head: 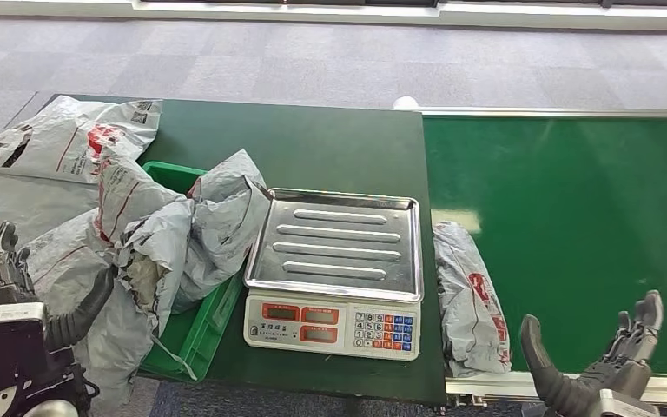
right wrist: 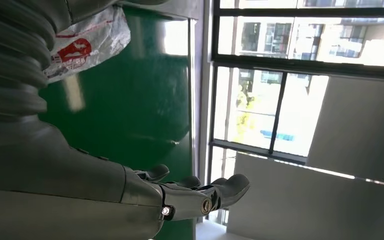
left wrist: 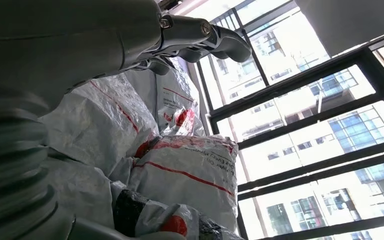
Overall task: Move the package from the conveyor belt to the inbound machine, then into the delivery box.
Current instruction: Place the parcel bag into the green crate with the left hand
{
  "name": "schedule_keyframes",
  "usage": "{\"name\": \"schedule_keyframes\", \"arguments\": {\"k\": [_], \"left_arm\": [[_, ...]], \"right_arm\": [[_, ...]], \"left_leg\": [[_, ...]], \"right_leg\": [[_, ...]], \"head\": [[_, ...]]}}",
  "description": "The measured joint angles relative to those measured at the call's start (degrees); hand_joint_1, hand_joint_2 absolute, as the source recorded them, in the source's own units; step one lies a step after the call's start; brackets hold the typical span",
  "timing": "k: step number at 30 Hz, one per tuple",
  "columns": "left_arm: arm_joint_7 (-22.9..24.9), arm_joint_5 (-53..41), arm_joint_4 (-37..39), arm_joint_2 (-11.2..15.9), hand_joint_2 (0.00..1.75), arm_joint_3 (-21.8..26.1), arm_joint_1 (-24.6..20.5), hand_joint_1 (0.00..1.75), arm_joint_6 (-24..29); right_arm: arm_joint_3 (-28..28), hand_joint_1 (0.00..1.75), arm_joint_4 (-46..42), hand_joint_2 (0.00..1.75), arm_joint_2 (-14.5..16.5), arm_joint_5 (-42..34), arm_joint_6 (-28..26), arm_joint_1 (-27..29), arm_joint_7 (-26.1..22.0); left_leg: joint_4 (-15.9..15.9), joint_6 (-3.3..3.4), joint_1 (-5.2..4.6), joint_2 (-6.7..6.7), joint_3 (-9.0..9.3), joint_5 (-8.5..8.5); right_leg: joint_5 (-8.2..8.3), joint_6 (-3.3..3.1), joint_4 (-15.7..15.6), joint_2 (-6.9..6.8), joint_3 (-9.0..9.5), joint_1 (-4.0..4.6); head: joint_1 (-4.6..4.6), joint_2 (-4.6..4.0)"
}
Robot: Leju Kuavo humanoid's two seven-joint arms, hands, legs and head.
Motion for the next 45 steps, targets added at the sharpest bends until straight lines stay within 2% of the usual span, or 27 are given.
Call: {"name": "schedule_keyframes", "arguments": {"k": [8, 13, 19, 26, 35, 40, 45], "left_arm": [[-9.41, 4.08, -6.3, -1.75, 1.75, -1.57, 10.09, 0.0, -4.67], [-13.97, 11.3, -10.23, -1.8, 1.75, -5.2, 17.28, 0.0, -10.05], [-15.29, 16.12, -10.97, -1.38, 1.75, -11.05, 23.28, 0.0, -8.73], [-18.02, 22.43, -9.33, 0.95, 1.75, -17.41, 24.68, 0.0, -3.66], [-18.86, 22.99, -8.32, 5.12, 1.75, -22.86, 24.18, 0.0, 0.12], [-18.77, 22.21, -8.35, 6.2, 1.75, -23.98, 23.62, 0.0, 0.33], [-17.68, 20.24, -8.36, 6.29, 1.75, -24.16, 22.59, 0.0, -2.08]], "right_arm": [[0.58, 0.0, 1.02, 1.75, -1.75, 0.41, 7.07, 0.87, 3.7], [2.32, 0.0, 1.99, 1.75, -5.21, -10.12, 15.93, 1.16, 2.6], [5.39, 0.0, 3.89, 1.75, -9.23, -14.19, 16.36, 1.31, 1.2], [10.73, 0.0, 5.19, 1.75, -12.28, -15.99, 14.71, 0.62, 0.81], [13.47, 0.0, 5.87, 1.75, -12.97, -15.71, 16.38, -1.08, 1.32], [13.54, 0.0, 6.13, 1.75, -12.97, -14.23, 17.56, -1.37, 1.12], [13.54, 0.0, 6.38, 1.75, -12.97, -12.71, 18.26, -1.82, 0.95]], "left_leg": [[0.0, -0.04, 0.0, 0.02, -0.02, -0.1], [0.0, 0.03, -0.01, 0.03, 0.02, -0.26], [0.01, 0.07, -0.02, 0.0, 0.03, -0.32], [0.0, 0.07, -0.01, 0.0, 0.04, -0.32], [0.0, 0.07, -0.01, 0.0, 0.12, -0.32], [0.0, 0.07, -0.01, -0.01, 0.13, -0.32], [0.0, 0.06, -0.01, -0.01, 0.13, -0.32]], "right_leg": [[-0.08, 0.0, -0.01, 0.02, -0.02, 0.0], [-0.18, 0.05, -0.02, 0.02, 0.01, -0.02], [-0.27, 0.11, -0.03, -0.08, 0.06, -0.04], [-0.29, 0.09, -0.02, -0.08, 0.1, -0.01], [-0.31, 0.08, -0.02, -0.08, 0.12, -0.03], [-0.31, 0.08, -0.02, -0.09, 0.15, -0.03], [-0.31, 0.08, -0.02, -0.09, 0.19, -0.02]], "head": [[0.0, 0.0], [-0.01, 0.0], [-0.01, 0.0], [0.0, 0.0], [0.0, 0.0], [0.0, 0.0], [-0.01, 0.0]]}}
